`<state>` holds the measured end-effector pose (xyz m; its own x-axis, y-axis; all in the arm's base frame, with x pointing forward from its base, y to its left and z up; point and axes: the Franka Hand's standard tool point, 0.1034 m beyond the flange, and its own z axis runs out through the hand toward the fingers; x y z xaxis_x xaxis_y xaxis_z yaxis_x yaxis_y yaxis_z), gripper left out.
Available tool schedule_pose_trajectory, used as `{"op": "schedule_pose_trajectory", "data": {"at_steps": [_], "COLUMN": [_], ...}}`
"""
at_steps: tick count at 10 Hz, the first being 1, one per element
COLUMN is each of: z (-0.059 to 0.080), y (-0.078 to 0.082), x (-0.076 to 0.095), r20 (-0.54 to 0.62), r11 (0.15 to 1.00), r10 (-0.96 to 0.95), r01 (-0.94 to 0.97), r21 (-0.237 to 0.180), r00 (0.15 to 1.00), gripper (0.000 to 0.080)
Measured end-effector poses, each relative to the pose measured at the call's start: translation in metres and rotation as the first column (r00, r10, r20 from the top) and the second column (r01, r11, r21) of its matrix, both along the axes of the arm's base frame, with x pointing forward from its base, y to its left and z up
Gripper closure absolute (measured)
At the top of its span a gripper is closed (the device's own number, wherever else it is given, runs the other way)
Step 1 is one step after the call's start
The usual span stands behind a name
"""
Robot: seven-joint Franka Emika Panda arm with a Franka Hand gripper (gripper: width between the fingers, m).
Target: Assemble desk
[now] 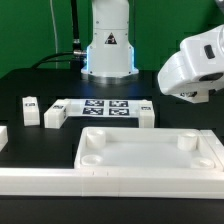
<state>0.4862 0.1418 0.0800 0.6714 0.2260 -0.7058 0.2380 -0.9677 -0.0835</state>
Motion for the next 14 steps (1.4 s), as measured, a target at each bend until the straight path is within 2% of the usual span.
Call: {"op": "schedule_pose_trajectory", "data": {"at_steps": [2, 4, 5, 8, 9, 10, 12, 13, 14], "z": [0.031, 0.057, 0.054, 0.055, 0.054, 0.057, 0.085, 0.09, 0.09], "y": [-0.013, -0.023, -0.02, -0.021, -0.02, -0.02, -0.027, -0.028, -0.026], "x": [0.029, 0.045, 0.055, 0.062, 0.062, 0.071, 0.089, 0.096, 0.106], "r20": [0.116, 0.174, 0.263, 0.477, 0.515, 0.585, 0.684, 0.706, 0.771], "r11": [0.999, 0.999, 0.998, 0.994, 0.994, 0.992, 0.989, 0.988, 0.986], "r10": [-0.016, -0.035, -0.043, -0.067, -0.071, -0.082, -0.103, -0.11, -0.125], "r01": [0.012, 0.028, 0.027, 0.019, 0.015, 0.008, 0.002, 0.002, -0.012], "r21": [0.037, 0.047, 0.065, 0.104, 0.112, 0.128, 0.147, 0.152, 0.169], "r00": [0.993, 0.984, 0.964, 0.877, 0.854, 0.807, 0.722, 0.7, 0.625], "gripper": [0.0509, 0.0509, 0.0509, 0.0509, 0.0509, 0.0509, 0.0509, 0.0509, 0.0509]}}
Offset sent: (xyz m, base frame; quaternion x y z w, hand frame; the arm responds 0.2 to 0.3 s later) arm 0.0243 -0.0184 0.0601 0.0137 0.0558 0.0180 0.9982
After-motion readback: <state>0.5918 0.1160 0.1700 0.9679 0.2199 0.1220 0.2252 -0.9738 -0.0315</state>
